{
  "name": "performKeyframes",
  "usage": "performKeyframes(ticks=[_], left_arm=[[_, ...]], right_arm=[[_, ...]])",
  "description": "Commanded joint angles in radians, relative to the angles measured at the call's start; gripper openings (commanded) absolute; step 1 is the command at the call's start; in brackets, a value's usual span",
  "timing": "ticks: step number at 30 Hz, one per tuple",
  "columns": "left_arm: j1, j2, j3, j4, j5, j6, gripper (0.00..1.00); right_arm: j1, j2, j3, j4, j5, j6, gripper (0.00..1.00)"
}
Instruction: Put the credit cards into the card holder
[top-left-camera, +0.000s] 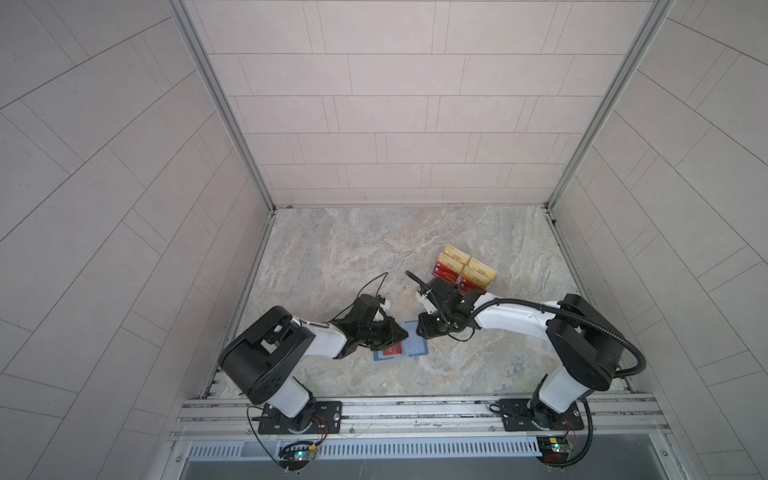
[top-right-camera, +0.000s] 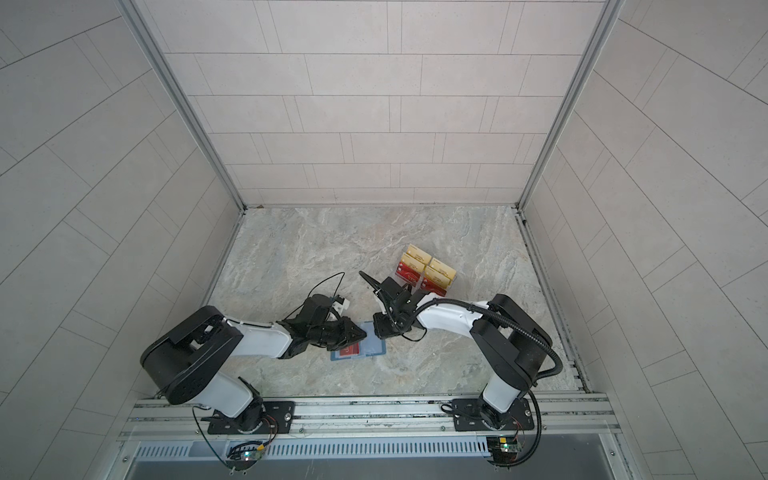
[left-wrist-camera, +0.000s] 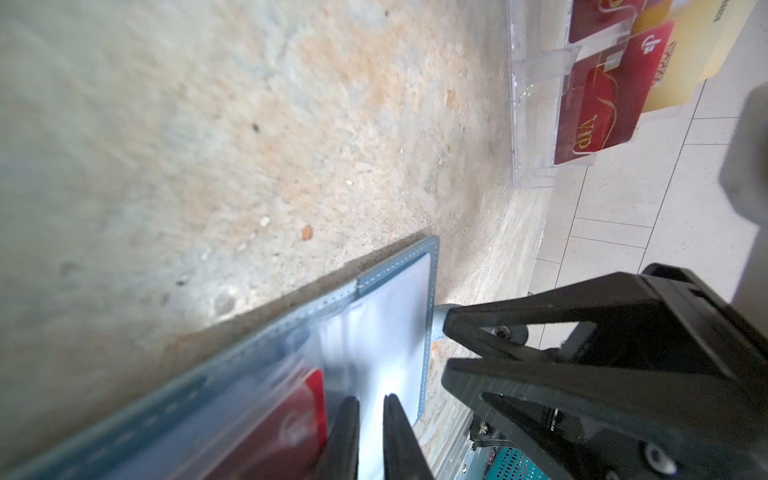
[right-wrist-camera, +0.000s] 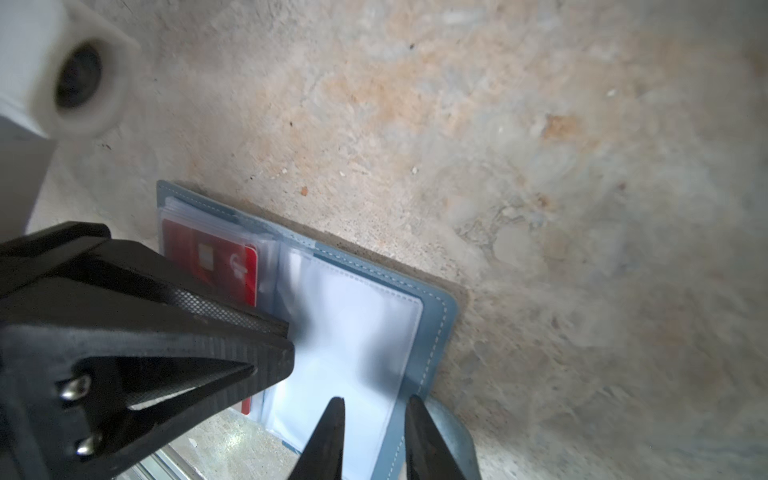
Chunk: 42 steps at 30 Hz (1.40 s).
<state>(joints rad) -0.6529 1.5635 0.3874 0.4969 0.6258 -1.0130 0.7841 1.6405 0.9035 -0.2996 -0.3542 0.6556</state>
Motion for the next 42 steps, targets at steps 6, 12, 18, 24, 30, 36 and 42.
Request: performKeyframes(ticks=[6, 12, 18, 24, 30, 36, 42], left_arm=[[-0.004, 0.029, 0.008, 0.069, 0.028, 0.006, 0.19], [-0.004, 0.041, 0.009, 0.096, 0.035, -0.001, 0.19], [-0.004, 0.059, 0.008, 0.116, 0.037, -0.013, 0.18], [-0.004, 0.063, 0.011, 0.124, 0.038, -0.016, 0.08], [-0.004, 0.043, 0.004, 0.117, 0.045, -0.013, 0.0], [-0.004, -0.002, 0.003, 0.096, 0.058, 0.013, 0.0], [-0.004, -0.016, -0.008, 0.12, 0.076, 0.017, 0.0]], right_arm=[[-0.002, 0.006, -0.023, 0.014, 0.015, 0.013, 0.29], [-0.002, 0.024, -0.037, 0.034, 0.004, 0.019, 0.28], [-0.002, 0.023, -0.046, 0.044, -0.003, 0.028, 0.28], [-0.003, -0.019, -0.043, 0.034, 0.015, 0.029, 0.28], [-0.017, -0.046, -0.038, 0.016, 0.029, 0.026, 0.28], [-0.051, -0.101, -0.064, 0.017, 0.039, 0.026, 0.28], [-0.059, -0.089, -0.077, 0.021, 0.028, 0.021, 0.28]])
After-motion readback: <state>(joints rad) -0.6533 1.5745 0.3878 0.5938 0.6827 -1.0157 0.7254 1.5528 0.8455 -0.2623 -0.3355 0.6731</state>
